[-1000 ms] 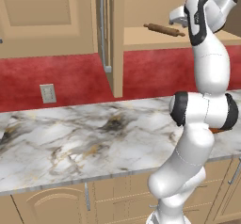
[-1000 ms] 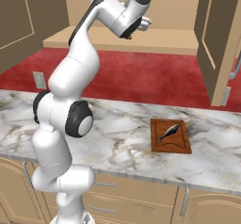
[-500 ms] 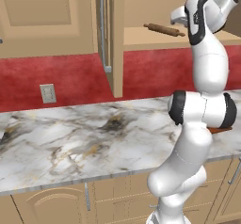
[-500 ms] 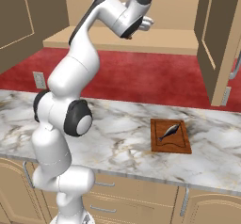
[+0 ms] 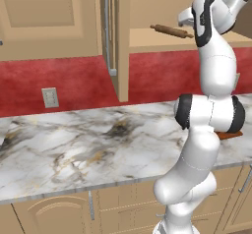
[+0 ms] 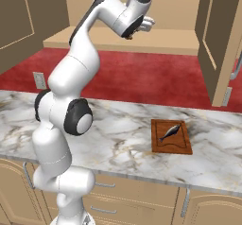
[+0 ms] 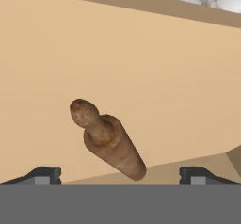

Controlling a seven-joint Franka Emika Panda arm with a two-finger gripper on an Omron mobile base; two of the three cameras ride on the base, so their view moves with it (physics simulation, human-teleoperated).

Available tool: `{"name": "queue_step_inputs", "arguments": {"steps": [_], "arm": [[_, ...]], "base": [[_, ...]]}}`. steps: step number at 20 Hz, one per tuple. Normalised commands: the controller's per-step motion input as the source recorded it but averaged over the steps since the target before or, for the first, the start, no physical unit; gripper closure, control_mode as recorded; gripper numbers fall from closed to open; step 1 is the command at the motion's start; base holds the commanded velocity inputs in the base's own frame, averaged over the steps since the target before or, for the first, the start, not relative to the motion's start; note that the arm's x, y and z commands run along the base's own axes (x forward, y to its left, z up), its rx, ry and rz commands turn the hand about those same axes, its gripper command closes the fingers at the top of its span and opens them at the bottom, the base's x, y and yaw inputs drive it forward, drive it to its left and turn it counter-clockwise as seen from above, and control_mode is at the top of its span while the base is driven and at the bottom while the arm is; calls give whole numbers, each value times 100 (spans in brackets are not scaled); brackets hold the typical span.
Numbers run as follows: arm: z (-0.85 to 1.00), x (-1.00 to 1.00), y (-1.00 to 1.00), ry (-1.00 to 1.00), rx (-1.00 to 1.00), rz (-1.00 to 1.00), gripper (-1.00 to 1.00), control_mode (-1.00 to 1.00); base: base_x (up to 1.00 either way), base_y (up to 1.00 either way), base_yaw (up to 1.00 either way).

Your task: Open the cabinet, retrieve the rolling pin, and place it next to the meat on the cutting board to prepare for tenderizing.

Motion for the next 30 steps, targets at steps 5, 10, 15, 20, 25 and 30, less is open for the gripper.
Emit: {"name": "queue_step_inputs", "arguments": {"steps": [5,10,15,20,25,30], "arm": [[-28,0,-1,-5,-5,12,-100,-100],[-27,1,-1,-10,-8,13,-100,-100],[-23,9,-12,-11,-11,12,-100,-100],[-20,10,-22,-11,-17,10,-100,-100],[-15,9,-29,-12,-18,8,-100,-100],[-13,11,-38,-11,-16,8,-100,-100]], "base": [[0,0,0],[0,0,0],[0,0,0],[0,0,0],[0,0,0],[0,0,0]]}}
